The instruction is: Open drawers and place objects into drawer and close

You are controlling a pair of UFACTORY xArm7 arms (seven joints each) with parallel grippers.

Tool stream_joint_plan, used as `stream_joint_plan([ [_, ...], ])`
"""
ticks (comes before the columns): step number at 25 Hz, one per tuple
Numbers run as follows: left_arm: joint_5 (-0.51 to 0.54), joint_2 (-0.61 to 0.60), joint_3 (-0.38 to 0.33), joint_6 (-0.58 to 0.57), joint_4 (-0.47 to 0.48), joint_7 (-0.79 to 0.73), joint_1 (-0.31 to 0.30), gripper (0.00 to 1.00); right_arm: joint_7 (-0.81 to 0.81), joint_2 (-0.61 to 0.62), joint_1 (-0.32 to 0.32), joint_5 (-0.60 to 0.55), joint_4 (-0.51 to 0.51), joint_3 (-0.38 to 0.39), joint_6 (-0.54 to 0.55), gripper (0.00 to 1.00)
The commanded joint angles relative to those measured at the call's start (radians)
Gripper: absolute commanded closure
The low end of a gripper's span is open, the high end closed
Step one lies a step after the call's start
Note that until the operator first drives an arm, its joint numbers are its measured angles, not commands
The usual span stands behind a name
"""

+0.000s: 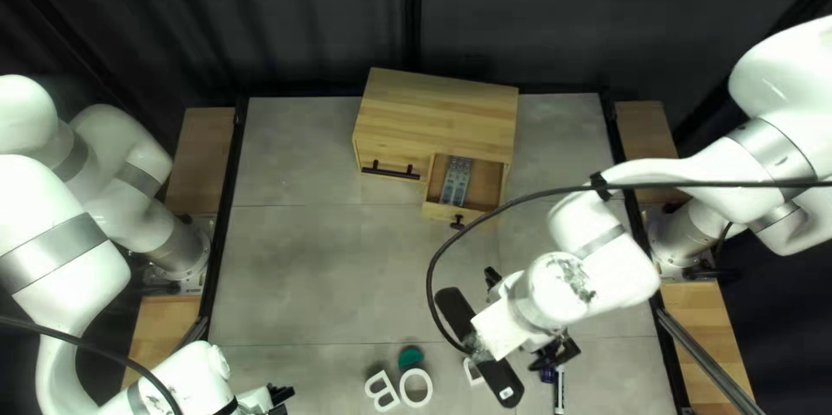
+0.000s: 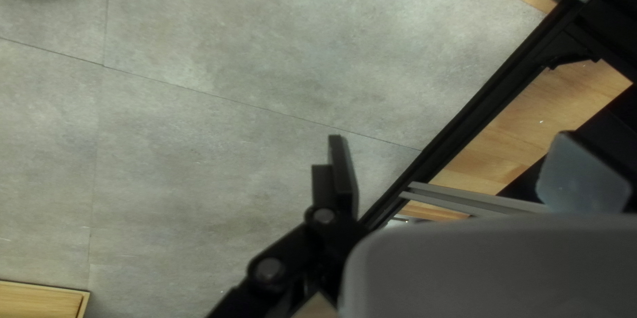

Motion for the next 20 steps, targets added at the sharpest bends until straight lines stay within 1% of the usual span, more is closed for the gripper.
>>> stream_joint_plan([
  [1, 0.000, 0.000, 0.000, 0.000, 0.000, 0.000, 0.000, 0.00, 0.098, 0.102, 0.033, -0.018, 0.000, 0.014, -0.120, 0.00],
  [3, 0.000, 0.000, 0.000, 0.000, 0.000, 0.000, 0.000, 0.00, 0.107, 0.140, 0.039, -0.020, 0.013, 0.017, -0.149, 0.00],
  [9, 0.000, 0.000, 0.000, 0.000, 0.000, 0.000, 0.000, 0.00, 0.097, 0.200, 0.043, -0.024, 0.043, 0.022, -0.177, 0.00],
  [16, 0.000, 0.000, 0.000, 0.000, 0.000, 0.000, 0.000, 0.00, 0.063, 0.222, 0.027, -0.026, 0.027, 0.017, -0.221, 0.00],
  [20, 0.000, 0.000, 0.000, 0.000, 0.000, 0.000, 0.000, 0.00, 0.057, 0.248, 0.024, -0.034, 0.039, 0.012, -0.238, 0.00],
])
